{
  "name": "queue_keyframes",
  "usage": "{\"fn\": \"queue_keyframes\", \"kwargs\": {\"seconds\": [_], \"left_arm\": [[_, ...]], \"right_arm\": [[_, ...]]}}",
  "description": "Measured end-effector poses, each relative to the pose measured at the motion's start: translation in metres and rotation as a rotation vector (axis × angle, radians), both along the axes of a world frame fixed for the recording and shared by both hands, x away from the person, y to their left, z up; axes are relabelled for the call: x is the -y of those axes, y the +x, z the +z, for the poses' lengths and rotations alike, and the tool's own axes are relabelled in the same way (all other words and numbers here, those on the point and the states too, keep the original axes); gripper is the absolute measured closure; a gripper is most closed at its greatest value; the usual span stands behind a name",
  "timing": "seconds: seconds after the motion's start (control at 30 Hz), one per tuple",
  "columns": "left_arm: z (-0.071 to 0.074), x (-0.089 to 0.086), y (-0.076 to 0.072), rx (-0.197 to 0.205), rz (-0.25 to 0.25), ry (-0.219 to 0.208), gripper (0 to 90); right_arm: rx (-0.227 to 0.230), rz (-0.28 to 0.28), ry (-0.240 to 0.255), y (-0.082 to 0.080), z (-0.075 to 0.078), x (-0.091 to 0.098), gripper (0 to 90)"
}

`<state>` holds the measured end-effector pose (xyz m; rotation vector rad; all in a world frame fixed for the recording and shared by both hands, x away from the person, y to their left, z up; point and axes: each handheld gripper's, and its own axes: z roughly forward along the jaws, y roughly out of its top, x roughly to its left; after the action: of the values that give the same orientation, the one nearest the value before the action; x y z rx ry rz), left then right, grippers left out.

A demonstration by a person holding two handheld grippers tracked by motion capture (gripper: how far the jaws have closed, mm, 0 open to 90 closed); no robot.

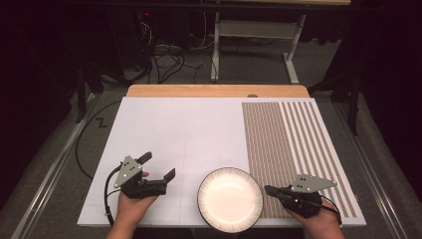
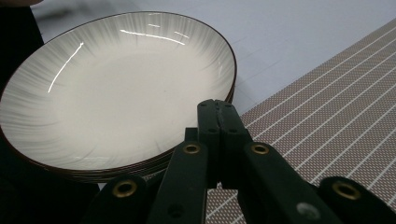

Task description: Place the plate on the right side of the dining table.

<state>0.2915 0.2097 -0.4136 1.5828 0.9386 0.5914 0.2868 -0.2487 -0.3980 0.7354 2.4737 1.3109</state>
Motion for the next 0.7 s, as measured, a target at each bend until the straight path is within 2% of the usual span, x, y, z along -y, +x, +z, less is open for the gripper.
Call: {"fn": "queue_keyframes", "kwargs": {"seconds": [0.53, 0.7], "left_arm": [[0.0, 0.0, 0.0, 0.005, 0.002, 0.003, 1.4], [0.0, 0.0, 0.0, 0.006, 0.003, 0.004, 1.4]], "right_arm": [[-0.014, 0.048, -0.084, -0.004, -0.001, -0.01, 90.0], [-0.012, 0.056, -0.093, -0.005, 0.0, -0.011, 90.0]]}}
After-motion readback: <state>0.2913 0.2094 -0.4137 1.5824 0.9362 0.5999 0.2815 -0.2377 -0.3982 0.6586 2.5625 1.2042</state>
